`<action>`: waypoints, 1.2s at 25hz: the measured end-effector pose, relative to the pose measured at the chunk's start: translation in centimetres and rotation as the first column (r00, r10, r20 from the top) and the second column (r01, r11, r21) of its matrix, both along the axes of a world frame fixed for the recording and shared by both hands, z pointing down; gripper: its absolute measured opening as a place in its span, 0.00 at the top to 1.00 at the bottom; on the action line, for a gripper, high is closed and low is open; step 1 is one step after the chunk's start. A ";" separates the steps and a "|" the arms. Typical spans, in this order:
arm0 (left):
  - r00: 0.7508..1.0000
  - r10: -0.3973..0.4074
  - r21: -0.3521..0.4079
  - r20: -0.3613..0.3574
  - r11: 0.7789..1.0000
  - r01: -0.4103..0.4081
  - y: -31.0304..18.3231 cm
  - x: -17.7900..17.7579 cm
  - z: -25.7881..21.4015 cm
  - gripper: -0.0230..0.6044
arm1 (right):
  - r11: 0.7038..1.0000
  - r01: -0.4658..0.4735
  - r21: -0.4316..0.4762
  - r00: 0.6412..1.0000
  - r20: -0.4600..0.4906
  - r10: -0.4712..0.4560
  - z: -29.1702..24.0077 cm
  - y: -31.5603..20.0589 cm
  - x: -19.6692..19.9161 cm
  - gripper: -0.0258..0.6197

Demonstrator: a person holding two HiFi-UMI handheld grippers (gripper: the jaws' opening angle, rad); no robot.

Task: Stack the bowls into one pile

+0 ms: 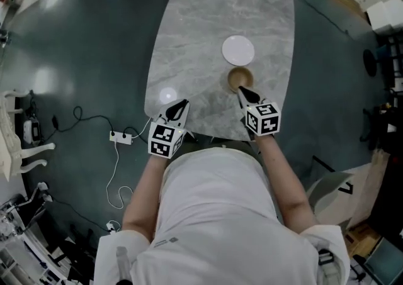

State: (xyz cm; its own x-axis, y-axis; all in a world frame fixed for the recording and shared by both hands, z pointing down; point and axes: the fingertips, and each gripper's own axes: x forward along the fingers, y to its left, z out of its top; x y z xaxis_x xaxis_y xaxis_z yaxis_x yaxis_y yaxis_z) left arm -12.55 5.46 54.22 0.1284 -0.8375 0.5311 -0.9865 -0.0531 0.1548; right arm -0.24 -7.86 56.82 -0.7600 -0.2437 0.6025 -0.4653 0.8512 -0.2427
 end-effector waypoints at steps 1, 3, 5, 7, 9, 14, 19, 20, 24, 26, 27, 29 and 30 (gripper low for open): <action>1.000 0.006 0.011 -0.003 1.000 -0.006 -0.4 -0.1 -0.5 0.95 | 1.000 -0.005 0.005 1.000 0.014 0.005 -0.8 0.0 0.2 0.94; 1.000 0.022 0.028 -0.005 0.999 -0.022 -1.3 -0.1 -1.5 0.96 | 1.000 -0.015 0.020 0.999 0.043 0.014 -2.5 0.0 0.6 0.94; 0.999 0.040 0.040 -0.009 0.998 -0.040 -2.1 0.0 -2.6 0.96 | 0.999 -0.023 0.041 0.998 0.067 0.020 -4.2 -0.1 1.2 0.94; 0.997 0.069 0.066 -0.039 0.996 -0.066 -3.1 0.3 -4.1 0.96 | 0.997 -0.036 0.064 0.995 0.095 0.030 -6.1 -0.2 1.9 0.94; 0.992 0.109 0.107 -0.068 0.989 -0.102 -4.1 0.8 -6.0 0.96 | 0.995 -0.055 0.085 0.990 0.132 0.043 -8.1 -0.4 2.5 0.94; 0.983 0.183 0.180 -0.033 0.968 -0.174 -6.0 1.4 -9.9 0.96 | 0.987 -0.108 0.117 0.972 0.223 0.080 -12.5 -0.7 3.7 0.94; 0.982 0.187 0.250 -0.029 0.953 -0.174 -7.6 1.8 -12.7 0.96 | 0.980 -0.128 0.152 0.956 0.282 0.081 -15.9 -0.7 4.5 0.94; 0.981 0.192 0.263 -0.028 0.948 -0.178 -7.8 1.9 -13.2 0.96 | 0.978 -0.132 0.158 0.954 0.289 0.082 -16.3 -0.7 4.7 0.94; 0.976 0.216 0.316 -0.020 0.928 -0.199 -8.5 2.4 -15.0 0.96 | 0.973 -0.147 0.175 0.948 0.306 0.088 -17.6 -0.7 5.3 0.94; 0.974 0.226 0.328 -0.011 0.921 -0.210 -8.6 2.5 -15.5 0.96 | 0.971 -0.150 0.185 0.947 0.310 0.088 -17.8 -0.6 5.4 0.94; 0.973 0.231 0.330 -0.012 0.919 -0.214 -8.6 2.5 -15.7 0.96 | 0.970 -0.150 0.193 0.947 0.309 0.085 -17.9 -0.5 5.5 0.94; 0.971 0.236 0.341 -0.023 0.915 -0.214 -8.8 2.6 -16.0 0.96 | 0.968 -0.145 0.204 0.950 0.303 0.078 -17.9 -0.4 5.6 0.94; 0.972 0.233 0.347 -0.029 0.914 -0.209 -8.9 2.6 -16.2 0.96 | 0.969 -0.142 0.204 0.950 0.302 0.076 -17.8 -0.3 5.6 0.94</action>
